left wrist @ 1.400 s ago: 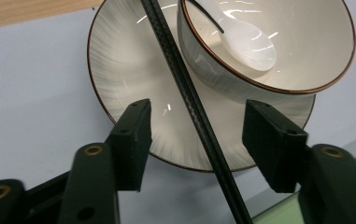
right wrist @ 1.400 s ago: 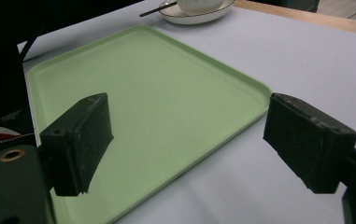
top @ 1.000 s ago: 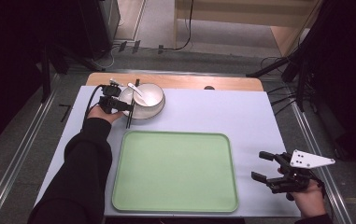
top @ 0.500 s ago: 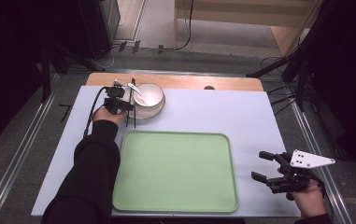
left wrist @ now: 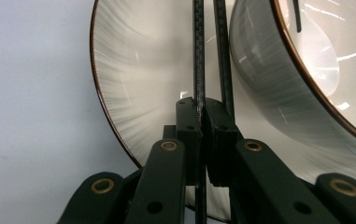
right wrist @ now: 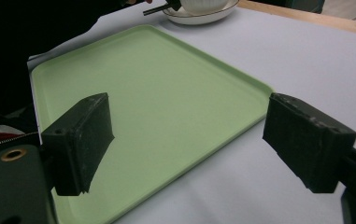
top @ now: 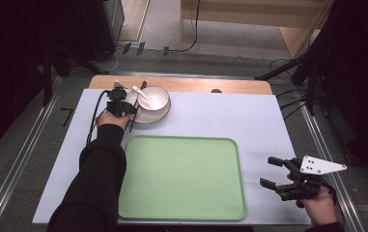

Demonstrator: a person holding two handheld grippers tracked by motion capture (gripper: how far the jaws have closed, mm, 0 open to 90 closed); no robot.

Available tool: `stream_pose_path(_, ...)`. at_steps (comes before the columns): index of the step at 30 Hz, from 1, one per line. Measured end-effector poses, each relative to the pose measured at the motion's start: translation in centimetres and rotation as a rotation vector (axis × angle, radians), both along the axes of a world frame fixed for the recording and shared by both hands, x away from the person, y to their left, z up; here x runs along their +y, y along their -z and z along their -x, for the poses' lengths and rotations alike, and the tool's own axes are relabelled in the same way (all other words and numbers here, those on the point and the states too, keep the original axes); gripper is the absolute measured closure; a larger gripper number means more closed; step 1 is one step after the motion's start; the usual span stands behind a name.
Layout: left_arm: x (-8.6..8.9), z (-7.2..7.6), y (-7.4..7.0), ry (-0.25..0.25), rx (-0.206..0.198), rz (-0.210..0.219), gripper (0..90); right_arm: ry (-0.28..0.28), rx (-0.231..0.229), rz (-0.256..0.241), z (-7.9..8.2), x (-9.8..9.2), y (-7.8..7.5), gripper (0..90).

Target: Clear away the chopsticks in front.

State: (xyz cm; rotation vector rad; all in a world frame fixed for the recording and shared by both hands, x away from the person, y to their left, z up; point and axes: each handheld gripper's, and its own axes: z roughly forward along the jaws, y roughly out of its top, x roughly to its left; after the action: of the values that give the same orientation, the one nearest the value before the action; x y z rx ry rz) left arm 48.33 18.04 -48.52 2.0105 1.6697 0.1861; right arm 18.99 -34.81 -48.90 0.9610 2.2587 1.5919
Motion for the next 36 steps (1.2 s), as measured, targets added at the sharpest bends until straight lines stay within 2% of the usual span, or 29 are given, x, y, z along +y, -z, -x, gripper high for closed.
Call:
stream_pose_path(6,0.6,0.2,-1.1,-0.009,-0.015,0.01,86.1,0.002,-0.001,0.0,0.1,0.0,0.0,16.2)
stream_pose_path(7,1.3,0.4,-1.8,-0.023,-0.024,0.022,86.1,0.002,-0.002,0.001,0.1,0.0,0.0,16.2)
stream_pose_path(8,1.3,0.4,-1.8,-0.023,-0.024,0.022,86.1,0.002,-0.002,0.001,0.1,0.0,0.0,16.2)
stream_pose_path(9,2.2,0.5,-2.5,-0.039,-0.02,0.046,86.1,0.003,-0.003,-0.001,0.1,0.0,0.0,16.3)
stream_pose_path(10,2.2,0.5,-2.5,-0.039,-0.02,0.046,86.1,0.003,-0.003,-0.001,0.1,0.0,0.0,16.3)
stream_pose_path(13,3.5,0.9,-3.8,-0.04,-0.019,0.075,86.1,0.004,-0.001,0.002,0.1,0.0,0.0,16.2)
stream_pose_path(15,4.1,1.4,-4.7,-0.029,-0.027,0.078,86.1,0.004,-0.003,0.004,0.1,0.0,0.0,16.2)
stream_pose_path(20,4.9,2.7,-7.2,0.016,-0.047,0.094,86.0,0.001,0.0,0.005,0.0,0.1,0.0,16.1)
stream_pose_path(21,5.0,3.3,-8.2,0.042,-0.041,0.103,86.0,0.002,-0.003,0.006,0.0,0.2,-0.1,16.2)
stream_pose_path(22,5.0,3.3,-8.2,0.042,-0.041,0.103,85.9,0.002,-0.003,0.006,0.0,0.2,-0.1,16.2)
stream_pose_path(24,4.9,3.8,-8.9,0.079,-0.017,0.106,85.9,0.002,-0.004,0.008,0.0,0.2,-0.1,16.2)
stream_pose_path(25,4.9,4.2,-9.5,0.09,-0.039,0.104,85.9,0.002,-0.004,0.009,-0.1,0.2,-0.1,16.1)
stream_pose_path(26,5.0,4.6,-10.0,0.098,-0.051,0.122,86.0,0.003,-0.003,0.009,-0.1,0.2,-0.1,16.2)
stream_pose_path(27,5.0,5.0,-10.5,0.109,-0.054,0.142,86.0,0.003,-0.002,0.009,0.0,0.3,-0.1,16.1)
stream_pose_path(28,4.9,5.4,-10.9,0.12,-0.06,0.145,86.0,0.004,-0.004,0.01,0.0,0.3,-0.1,16.1)
stream_pose_path(32,4.2,7.1,-11.7,0.179,-0.061,0.143,86.0,0.006,-0.003,0.015,0.0,0.3,-0.1,16.1)
stream_pose_path(36,3.2,9.0,-11.6,0.238,-0.063,0.155,86.0,0.011,0.004,0.016,0.1,0.2,-0.1,16.1)
